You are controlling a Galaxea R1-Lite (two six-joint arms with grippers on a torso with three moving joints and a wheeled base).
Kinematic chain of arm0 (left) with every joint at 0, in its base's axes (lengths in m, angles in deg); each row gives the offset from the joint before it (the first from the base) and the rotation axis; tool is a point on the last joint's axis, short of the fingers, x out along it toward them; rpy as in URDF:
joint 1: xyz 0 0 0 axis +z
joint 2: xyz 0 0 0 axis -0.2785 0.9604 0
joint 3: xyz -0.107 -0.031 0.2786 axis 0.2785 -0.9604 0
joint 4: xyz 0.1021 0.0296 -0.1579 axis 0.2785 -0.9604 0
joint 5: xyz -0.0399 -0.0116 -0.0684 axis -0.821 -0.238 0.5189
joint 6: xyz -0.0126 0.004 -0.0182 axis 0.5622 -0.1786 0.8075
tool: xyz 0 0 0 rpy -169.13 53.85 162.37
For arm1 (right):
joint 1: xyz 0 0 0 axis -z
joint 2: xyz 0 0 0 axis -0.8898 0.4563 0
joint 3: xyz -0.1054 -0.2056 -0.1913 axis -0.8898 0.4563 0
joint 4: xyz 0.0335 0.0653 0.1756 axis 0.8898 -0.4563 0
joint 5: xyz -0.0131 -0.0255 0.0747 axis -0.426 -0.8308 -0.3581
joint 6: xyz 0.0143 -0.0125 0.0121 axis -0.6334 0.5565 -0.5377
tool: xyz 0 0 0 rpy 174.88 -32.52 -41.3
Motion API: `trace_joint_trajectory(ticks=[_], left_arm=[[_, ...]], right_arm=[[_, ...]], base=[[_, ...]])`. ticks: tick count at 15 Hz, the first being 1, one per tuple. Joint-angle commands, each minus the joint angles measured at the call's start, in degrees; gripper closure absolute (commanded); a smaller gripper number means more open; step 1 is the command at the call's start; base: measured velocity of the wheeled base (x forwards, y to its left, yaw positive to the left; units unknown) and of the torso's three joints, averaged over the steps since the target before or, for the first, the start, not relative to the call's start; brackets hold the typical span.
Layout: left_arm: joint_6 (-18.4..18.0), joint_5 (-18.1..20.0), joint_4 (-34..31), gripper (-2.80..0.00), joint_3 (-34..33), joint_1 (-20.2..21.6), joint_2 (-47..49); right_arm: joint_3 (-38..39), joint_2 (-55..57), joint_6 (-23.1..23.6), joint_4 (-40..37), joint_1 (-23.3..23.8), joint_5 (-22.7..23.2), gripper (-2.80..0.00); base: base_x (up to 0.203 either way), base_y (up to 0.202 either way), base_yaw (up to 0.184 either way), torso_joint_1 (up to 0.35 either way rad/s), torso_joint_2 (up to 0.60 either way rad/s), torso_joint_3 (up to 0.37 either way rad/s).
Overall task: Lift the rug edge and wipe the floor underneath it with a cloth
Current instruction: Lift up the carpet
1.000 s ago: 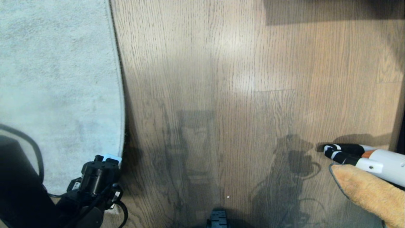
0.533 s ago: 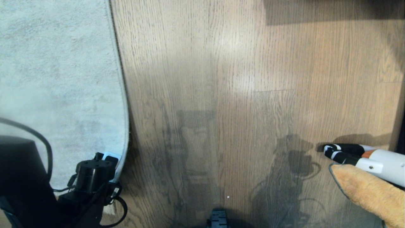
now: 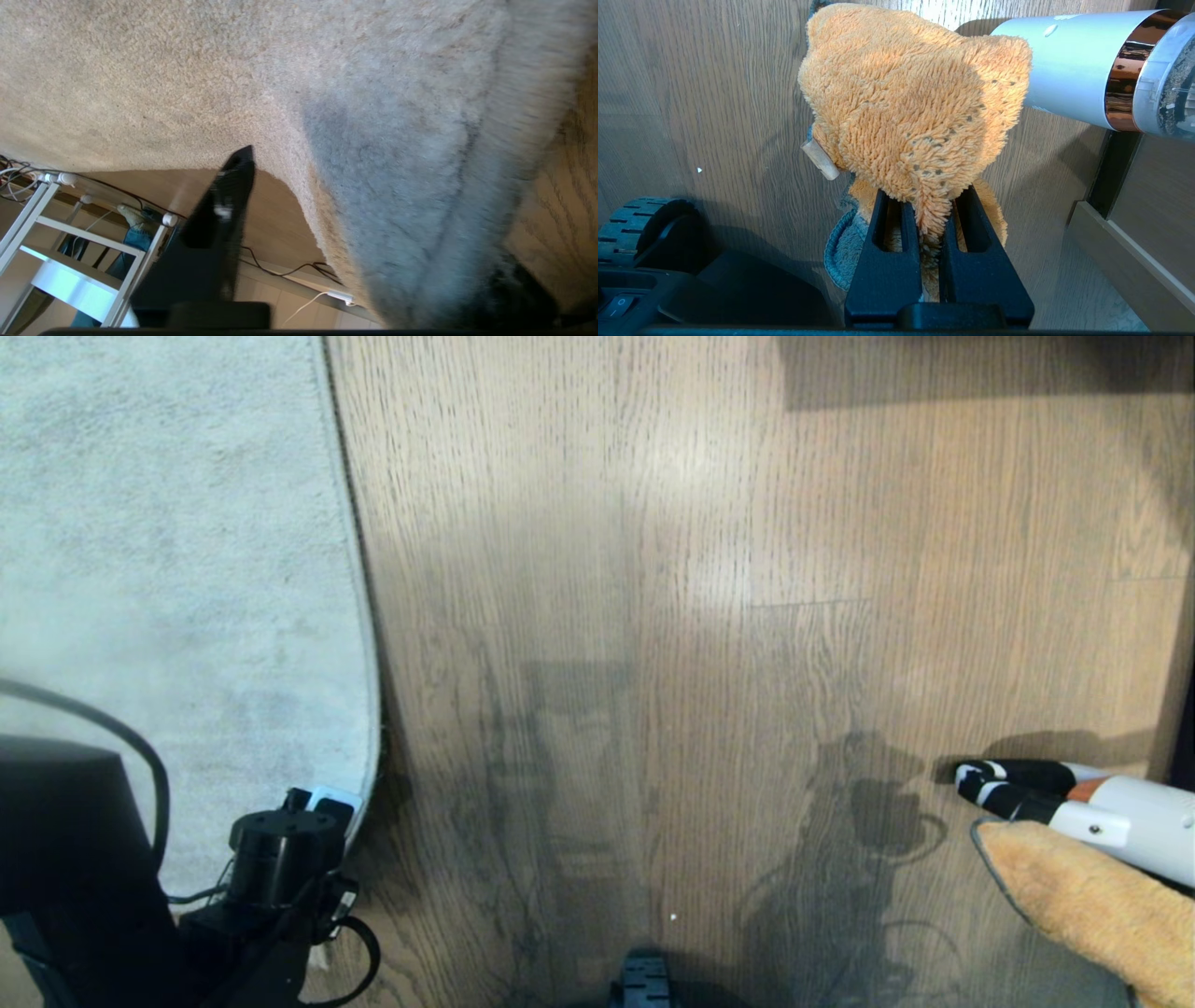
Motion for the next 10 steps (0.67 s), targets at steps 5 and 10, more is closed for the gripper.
trace_joint_trajectory(ticks=[5,10], left_arm=[[0.38,-0.27,0.48,0.0,-2.23,-0.18,-2.47],[1.12,-0.27,0.48,0.0,-5.23,-0.14,-6.65]], right_arm=[[0.0,0.07,0.02,-0.02,0.0,0.05,0.0],[0.0,0.07,0.02,-0.02,0.0,0.07,0.0]], base=[[0.0,0.0,0.0,0.0,0.0,0.0],[0.0,0.0,0.0,0.0,0.0,0.0]])
